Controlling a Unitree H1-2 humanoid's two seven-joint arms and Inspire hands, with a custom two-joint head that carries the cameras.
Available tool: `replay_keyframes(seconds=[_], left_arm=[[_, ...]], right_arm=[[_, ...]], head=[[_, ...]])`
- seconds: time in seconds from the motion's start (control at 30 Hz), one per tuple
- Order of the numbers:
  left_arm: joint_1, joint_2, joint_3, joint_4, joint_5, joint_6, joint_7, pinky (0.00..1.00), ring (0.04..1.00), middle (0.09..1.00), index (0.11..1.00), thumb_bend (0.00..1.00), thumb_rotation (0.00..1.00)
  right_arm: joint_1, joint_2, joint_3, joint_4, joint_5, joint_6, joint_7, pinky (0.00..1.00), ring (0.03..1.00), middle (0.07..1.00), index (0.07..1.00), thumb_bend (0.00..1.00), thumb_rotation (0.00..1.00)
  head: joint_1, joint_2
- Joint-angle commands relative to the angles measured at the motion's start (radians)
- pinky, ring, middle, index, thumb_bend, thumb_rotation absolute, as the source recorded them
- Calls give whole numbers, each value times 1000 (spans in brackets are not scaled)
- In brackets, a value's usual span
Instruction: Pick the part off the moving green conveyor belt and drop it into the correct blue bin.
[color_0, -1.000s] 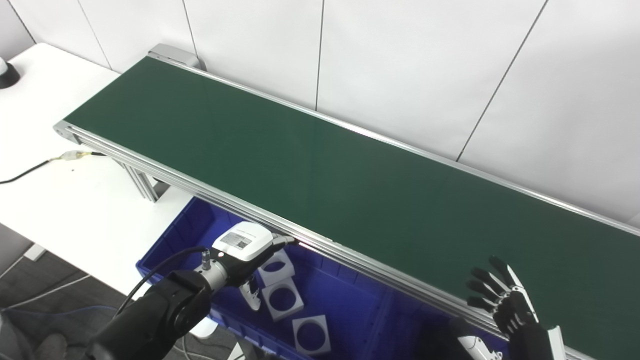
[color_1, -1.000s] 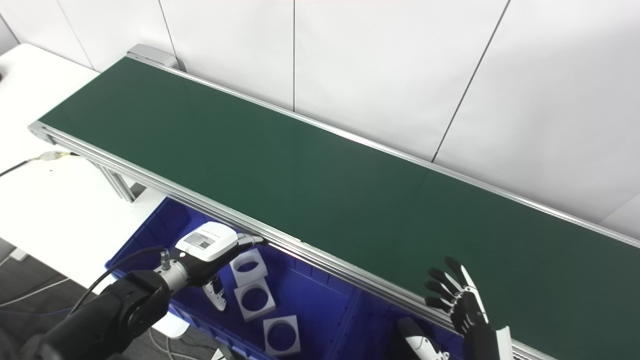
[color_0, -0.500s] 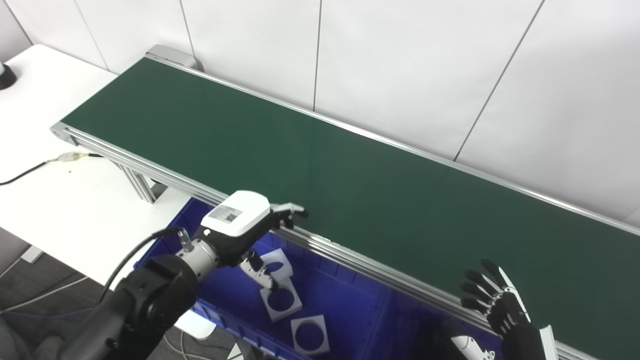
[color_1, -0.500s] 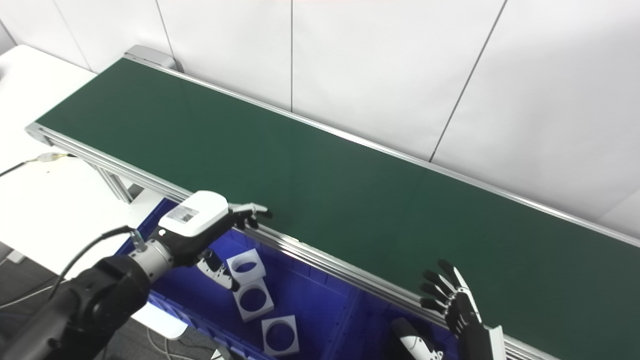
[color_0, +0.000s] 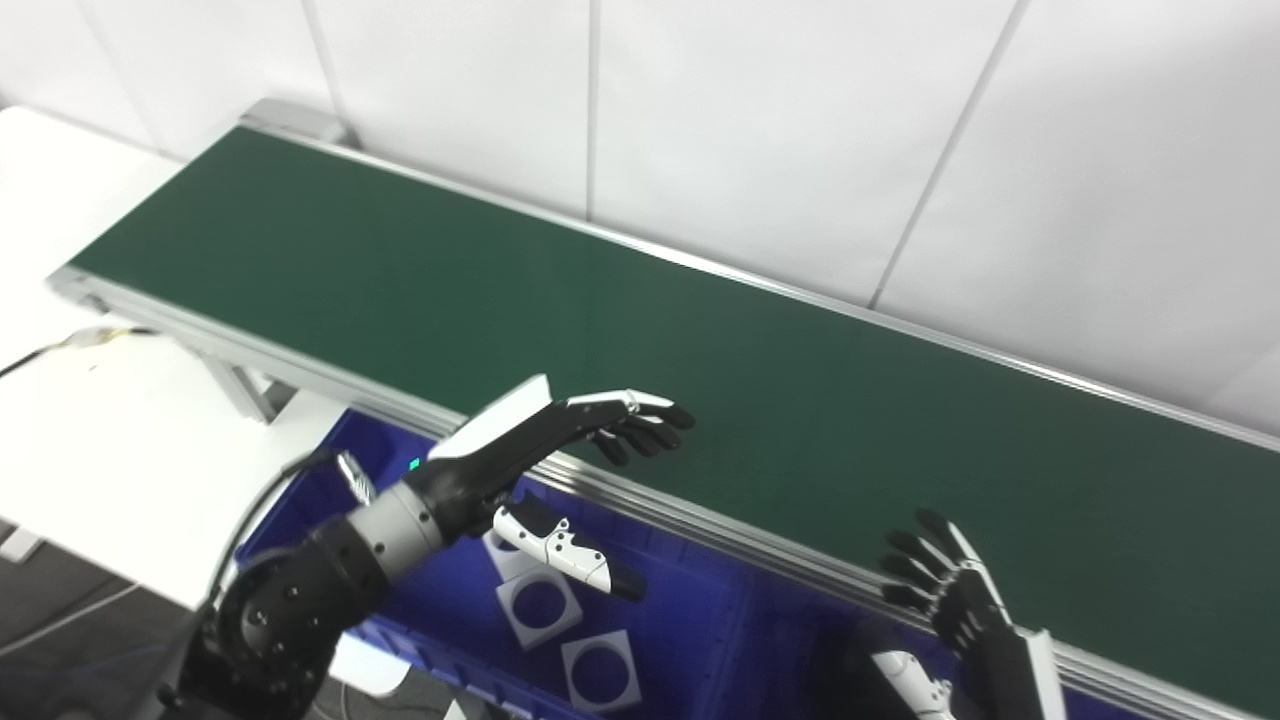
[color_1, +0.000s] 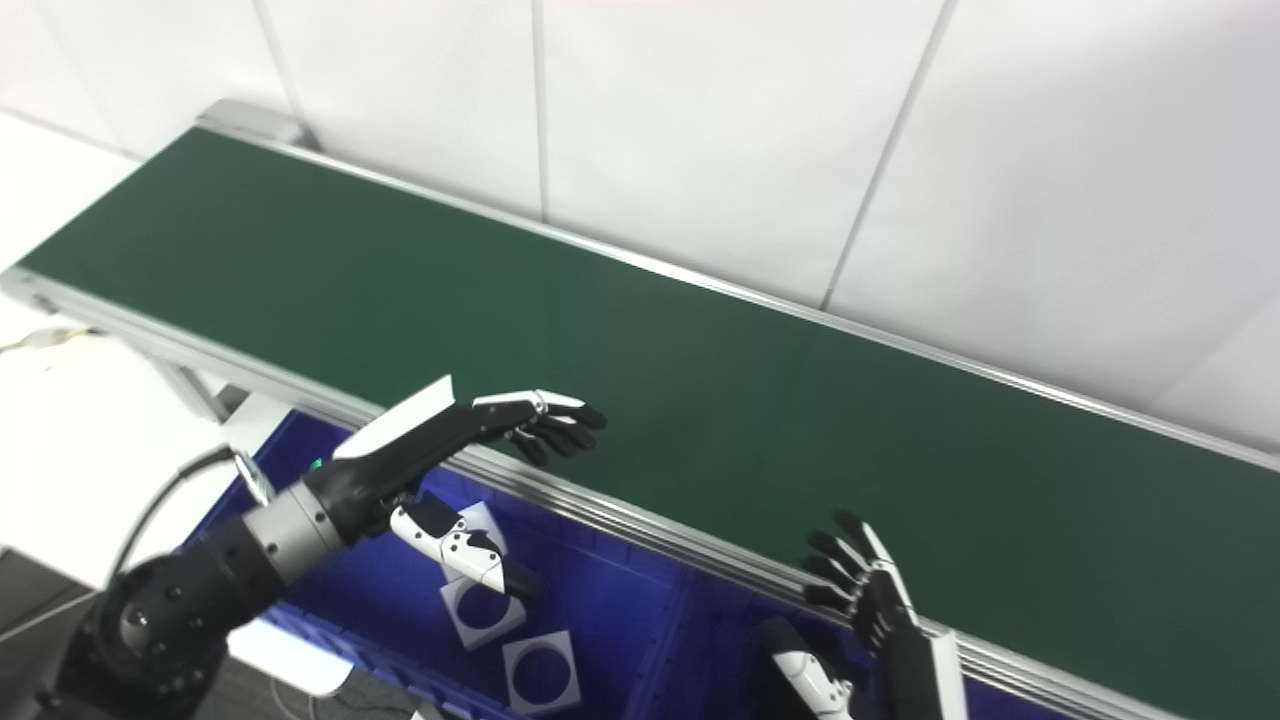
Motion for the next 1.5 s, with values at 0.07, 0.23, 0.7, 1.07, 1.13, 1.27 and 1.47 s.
replay_keyframes(seconds=[0.07,0.23,0.7,1.07,1.13,1.27,1.47], left_arm=[[-22,-42,-31,67,-106,-97,22,753,806,836,837,910,492],[-60,-102,-75,239,-135,-186,36,761,816,846,848,871,588],[-134,-124,-51,645,-293,-386,-1,767,806,830,852,699,675],[-117,-151,-29,666,-278,-449,53,745,780,805,842,723,631],[-107,-156,-24,665,-272,-463,64,743,779,806,844,720,620],[-77,-160,-28,627,-250,-467,88,740,785,814,848,747,622],[-28,-159,-41,553,-206,-459,108,779,825,853,882,742,608]], right_arm=[[-4,26,9,6,-6,-71,-21,688,784,830,889,612,592],[-1,61,20,54,-30,-107,-55,707,807,856,893,634,676],[-53,140,46,210,-111,-164,-142,777,859,888,931,621,798],[-46,105,38,173,-72,-147,-124,774,855,882,921,609,772],[-41,96,37,159,-64,-141,-117,770,852,880,916,616,770],[-36,73,35,131,-51,-121,-98,764,850,883,915,629,776],[-20,32,31,81,-20,-89,-61,741,830,869,902,670,763]], head=[[-115,-8],[-317,-28],[-519,-11],[-398,7],[-376,12],[-336,24],[-296,38]])
